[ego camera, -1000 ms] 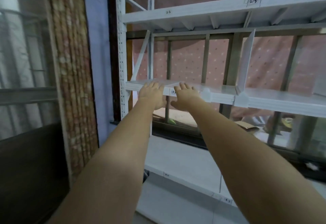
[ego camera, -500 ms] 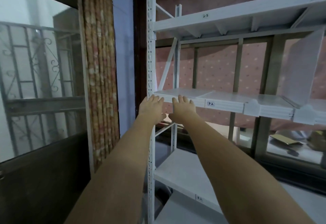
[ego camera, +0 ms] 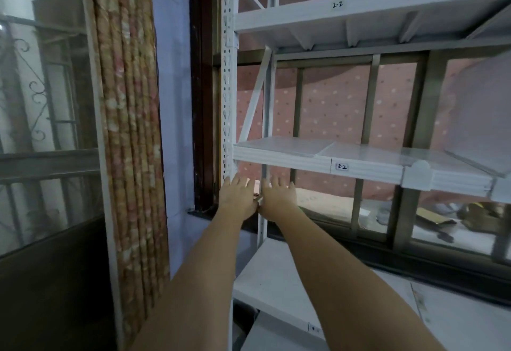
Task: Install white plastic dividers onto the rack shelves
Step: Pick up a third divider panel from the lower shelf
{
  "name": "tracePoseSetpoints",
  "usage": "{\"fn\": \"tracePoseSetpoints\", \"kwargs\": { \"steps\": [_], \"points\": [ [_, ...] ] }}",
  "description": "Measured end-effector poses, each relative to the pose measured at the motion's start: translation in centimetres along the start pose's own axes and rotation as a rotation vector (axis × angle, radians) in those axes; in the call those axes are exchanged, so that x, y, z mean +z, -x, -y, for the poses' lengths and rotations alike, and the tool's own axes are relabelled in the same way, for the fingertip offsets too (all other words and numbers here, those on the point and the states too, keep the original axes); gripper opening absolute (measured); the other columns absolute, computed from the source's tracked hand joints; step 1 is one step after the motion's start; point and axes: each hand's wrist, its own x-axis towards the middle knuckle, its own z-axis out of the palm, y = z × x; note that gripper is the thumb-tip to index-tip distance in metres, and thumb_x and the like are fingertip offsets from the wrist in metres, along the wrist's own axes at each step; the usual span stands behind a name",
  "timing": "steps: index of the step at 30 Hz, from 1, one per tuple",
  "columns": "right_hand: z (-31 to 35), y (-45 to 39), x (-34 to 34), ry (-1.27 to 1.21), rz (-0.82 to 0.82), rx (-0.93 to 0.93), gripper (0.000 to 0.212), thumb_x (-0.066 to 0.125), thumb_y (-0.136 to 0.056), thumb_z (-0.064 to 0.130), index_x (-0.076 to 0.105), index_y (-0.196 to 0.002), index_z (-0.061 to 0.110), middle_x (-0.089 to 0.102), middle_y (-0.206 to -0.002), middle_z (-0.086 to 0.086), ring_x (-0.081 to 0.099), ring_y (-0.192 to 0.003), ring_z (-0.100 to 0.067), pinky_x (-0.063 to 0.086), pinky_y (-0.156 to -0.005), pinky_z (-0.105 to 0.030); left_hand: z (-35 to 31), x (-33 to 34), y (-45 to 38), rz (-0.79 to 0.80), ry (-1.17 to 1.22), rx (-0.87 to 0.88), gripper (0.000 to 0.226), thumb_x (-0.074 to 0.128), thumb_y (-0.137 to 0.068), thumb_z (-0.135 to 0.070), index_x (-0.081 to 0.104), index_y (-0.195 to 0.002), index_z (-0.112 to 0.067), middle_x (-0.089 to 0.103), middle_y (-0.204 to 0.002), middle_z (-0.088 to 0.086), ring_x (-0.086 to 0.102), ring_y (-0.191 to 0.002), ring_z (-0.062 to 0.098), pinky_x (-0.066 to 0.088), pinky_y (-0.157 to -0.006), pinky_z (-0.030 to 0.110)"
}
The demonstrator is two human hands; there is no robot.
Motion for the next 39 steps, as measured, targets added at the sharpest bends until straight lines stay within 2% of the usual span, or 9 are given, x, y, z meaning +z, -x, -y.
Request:
{"fn": "tracePoseSetpoints", "kwargs": {
  "steps": [4, 6, 9, 18, 23, 30, 33, 36, 39],
  "points": [
    [-0.7, -3.8, -0.5, 0.011, -0.087, 0.013, 0.08, 0.055, -0.093, 0.041, 0.011, -0.153, 0.013, 0.013, -0.158, -0.015, 0.013, -0.146, -0.031, 0.015, -0.116, -0.049, 0.5, 0.6, -3.4, -0.052, -0.015, 0.009, 0.069, 0.046, -0.096, -0.038, 0.015, -0.152, -0.012, 0.018, -0.158, 0.008, 0.012, -0.146, 0.024, 0.013, -0.118, 0.041],
    [-1.1, -6.2, -1.2, 0.016, -0.101, 0.018, 0.082, 0.056, -0.092, 0.042, 0.009, -0.153, 0.013, 0.009, -0.159, -0.015, 0.01, -0.146, -0.031, 0.013, -0.117, -0.049, 0.9, 0.4, -5.7, -0.075, -0.022, 0.004, 0.07, 0.048, -0.096, -0.039, 0.016, -0.152, -0.013, 0.02, -0.157, 0.009, 0.015, -0.145, 0.025, 0.014, -0.118, 0.042],
    [-2.2, -9.9, -2.8, 0.019, -0.147, 0.044, 0.08, 0.052, -0.094, 0.043, 0.007, -0.154, 0.014, 0.007, -0.16, -0.015, 0.008, -0.147, -0.031, 0.013, -0.117, -0.049, 1.6, -0.5, -9.8, -0.127, -0.022, -0.009, 0.068, 0.043, -0.098, -0.041, 0.015, -0.152, -0.013, 0.018, -0.158, 0.009, 0.013, -0.146, 0.025, 0.013, -0.118, 0.042],
    [-5.9, -17.7, -4.4, -0.138, -0.187, 0.191, 0.062, 0.034, -0.1, 0.044, 0.017, -0.151, 0.012, 0.022, -0.156, -0.013, 0.024, -0.142, -0.03, 0.026, -0.112, -0.044, 3.1, -1.3, -18.8, -0.22, 0.009, -0.005, 0.057, 0.037, -0.1, -0.036, 0.022, -0.151, -0.013, 0.025, -0.155, 0.009, 0.023, -0.141, 0.027, 0.02, -0.113, 0.04],
    [-6.9, -20.8, -3.5, -0.114, -0.101, 0.314, 0.066, 0.035, -0.099, 0.044, 0.014, -0.152, 0.012, 0.018, -0.157, -0.014, 0.022, -0.142, -0.032, 0.025, -0.112, -0.045, 3.3, -0.4, -22.6, -0.239, 0.045, 0.041, 0.057, 0.036, -0.1, -0.036, 0.024, -0.15, -0.013, 0.031, -0.152, 0.011, 0.029, -0.138, 0.027, 0.026, -0.111, 0.039],
    [-8.5, -23.9, -2.8, -0.072, 0.054, 0.586, 0.062, 0.034, -0.1, 0.039, 0.015, -0.152, 0.012, 0.017, -0.157, -0.019, 0.02, -0.142, -0.039, 0.019, -0.115, -0.053, 3.7, 1.8, -28.9, -0.116, 0.161, 0.099, 0.053, 0.037, -0.099, -0.039, 0.032, -0.146, -0.014, 0.04, -0.144, 0.014, 0.042, -0.129, 0.031, 0.038, -0.1, 0.043],
    [-9.2, -24.7, -3.2, -0.061, 0.147, 0.733, 0.066, 0.037, -0.098, 0.039, 0.012, -0.153, 0.011, 0.016, -0.156, -0.022, 0.017, -0.142, -0.043, 0.017, -0.113, -0.058, 3.4, 2.5, -31.3, -0.09, 0.293, 0.149, 0.053, 0.035, -0.1, -0.04, 0.031, -0.148, -0.018, 0.037, -0.149, 0.012, 0.041, -0.131, 0.032, 0.037, -0.102, 0.043],
    [-9.4, -25.8, -3.0, -0.03, 0.222, 0.846, 0.066, 0.04, -0.098, 0.037, 0.015, -0.153, 0.01, 0.018, -0.156, -0.022, 0.018, -0.141, -0.045, 0.019, -0.112, -0.06, 3.6, 3.1, -33.6, -0.068, 0.257, 0.173, 0.055, 0.031, -0.101, -0.041, 0.029, -0.149, -0.014, 0.036, -0.148, 0.012, 0.04, -0.131, 0.032, 0.038, -0.1, 0.04],
    [-9.3, -26.3, -2.9, 0.01, 0.265, 0.902, 0.062, 0.037, -0.099, 0.042, 0.024, -0.151, 0.011, 0.024, -0.156, -0.016, 0.024, -0.14, -0.043, 0.025, -0.11, -0.059, 4.1, 4.3, -35.3, 0.013, 0.23, 0.151, 0.061, 0.023, -0.101, -0.049, 0.027, -0.149, -0.012, 0.03, -0.152, 0.014, 0.034, -0.136, 0.033, 0.032, -0.107, 0.043]
  ]
}}
